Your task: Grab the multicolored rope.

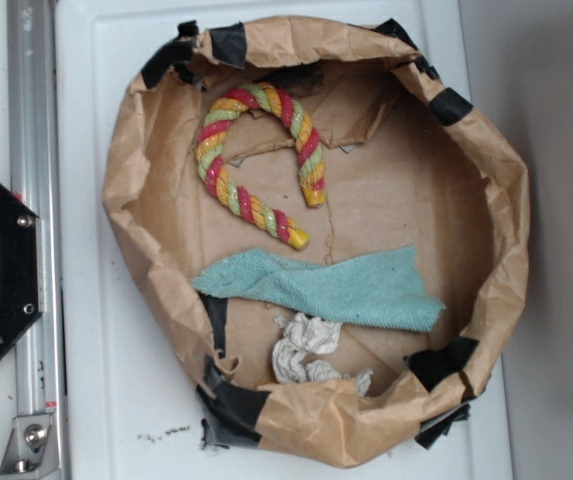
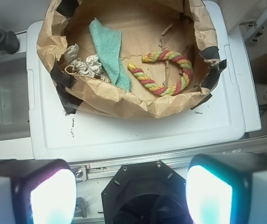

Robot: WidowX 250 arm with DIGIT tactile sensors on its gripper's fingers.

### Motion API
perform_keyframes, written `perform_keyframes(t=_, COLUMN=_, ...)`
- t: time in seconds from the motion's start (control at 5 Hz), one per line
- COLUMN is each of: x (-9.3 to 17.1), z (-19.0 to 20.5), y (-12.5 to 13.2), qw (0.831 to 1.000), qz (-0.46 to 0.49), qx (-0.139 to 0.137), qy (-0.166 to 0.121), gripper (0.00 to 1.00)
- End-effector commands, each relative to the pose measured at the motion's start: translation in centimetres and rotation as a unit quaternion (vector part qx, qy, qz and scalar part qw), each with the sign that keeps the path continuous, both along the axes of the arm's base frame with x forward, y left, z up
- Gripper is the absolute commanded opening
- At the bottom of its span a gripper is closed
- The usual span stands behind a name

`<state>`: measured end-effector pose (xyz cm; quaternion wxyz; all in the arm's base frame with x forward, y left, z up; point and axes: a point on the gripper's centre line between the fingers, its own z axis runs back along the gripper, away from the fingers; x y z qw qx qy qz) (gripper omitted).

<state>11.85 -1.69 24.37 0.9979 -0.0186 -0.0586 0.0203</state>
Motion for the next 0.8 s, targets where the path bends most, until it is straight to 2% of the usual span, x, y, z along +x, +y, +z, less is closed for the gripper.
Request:
perform_keyframes(t=0.0, x=0.0, z=0.0, y=0.0, qw=1.000, qz=0.000, qx=0.000, qy=0.000, gripper=1.00)
perform_keyframes(t=0.2, x=4.9, z=-3.2, y=3.0, qw=0.998, qz=-0.024, qx=0.051, qy=-0.002, gripper=1.00)
perform_keyframes(t=0.4, x=8.6, z=-7.1, y=4.8, qw=0.999, qz=-0.024, qx=0.046, qy=-0.004, gripper=1.00)
perform_keyframes(t=0.6, x=10.9, z=-9.7, y=6.7, qw=0.996, qz=0.088, qx=0.033, qy=-0.008, gripper=1.00)
